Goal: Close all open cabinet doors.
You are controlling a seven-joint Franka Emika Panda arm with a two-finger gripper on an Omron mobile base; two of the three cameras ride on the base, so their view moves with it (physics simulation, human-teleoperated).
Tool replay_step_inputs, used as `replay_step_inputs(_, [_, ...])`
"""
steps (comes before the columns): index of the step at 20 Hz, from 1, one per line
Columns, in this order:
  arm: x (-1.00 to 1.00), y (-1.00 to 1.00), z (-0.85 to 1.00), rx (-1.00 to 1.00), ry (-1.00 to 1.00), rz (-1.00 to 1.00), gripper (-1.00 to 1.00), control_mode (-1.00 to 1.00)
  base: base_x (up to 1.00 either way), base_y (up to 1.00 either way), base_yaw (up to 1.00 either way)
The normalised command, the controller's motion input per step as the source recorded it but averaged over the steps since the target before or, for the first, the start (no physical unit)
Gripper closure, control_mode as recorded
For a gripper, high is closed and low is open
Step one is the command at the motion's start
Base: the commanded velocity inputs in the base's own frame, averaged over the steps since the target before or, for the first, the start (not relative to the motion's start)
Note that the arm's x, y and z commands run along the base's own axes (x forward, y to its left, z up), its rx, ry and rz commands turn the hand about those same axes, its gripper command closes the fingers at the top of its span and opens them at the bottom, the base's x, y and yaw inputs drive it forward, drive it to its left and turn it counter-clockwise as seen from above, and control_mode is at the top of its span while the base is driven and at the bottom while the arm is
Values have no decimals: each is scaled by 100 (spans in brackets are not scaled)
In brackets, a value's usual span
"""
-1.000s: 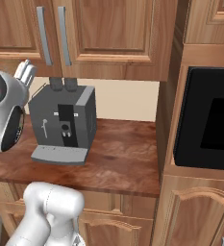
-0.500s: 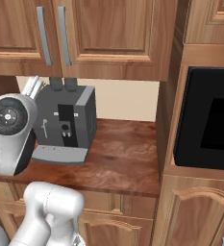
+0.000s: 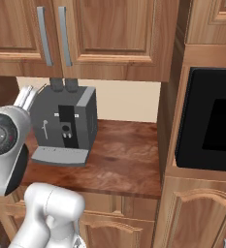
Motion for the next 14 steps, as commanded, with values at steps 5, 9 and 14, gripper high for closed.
replay_step_inputs(5, [-10, 0, -1, 0, -4, 0, -100, -100, 0, 0, 0])
replay_step_inputs(9, [1, 0, 0, 0, 0, 0, -100, -100, 0, 0, 0])
replay_step_inputs(14, [-51, 0, -9, 0, 0, 4, -100, -100, 0, 0, 0])
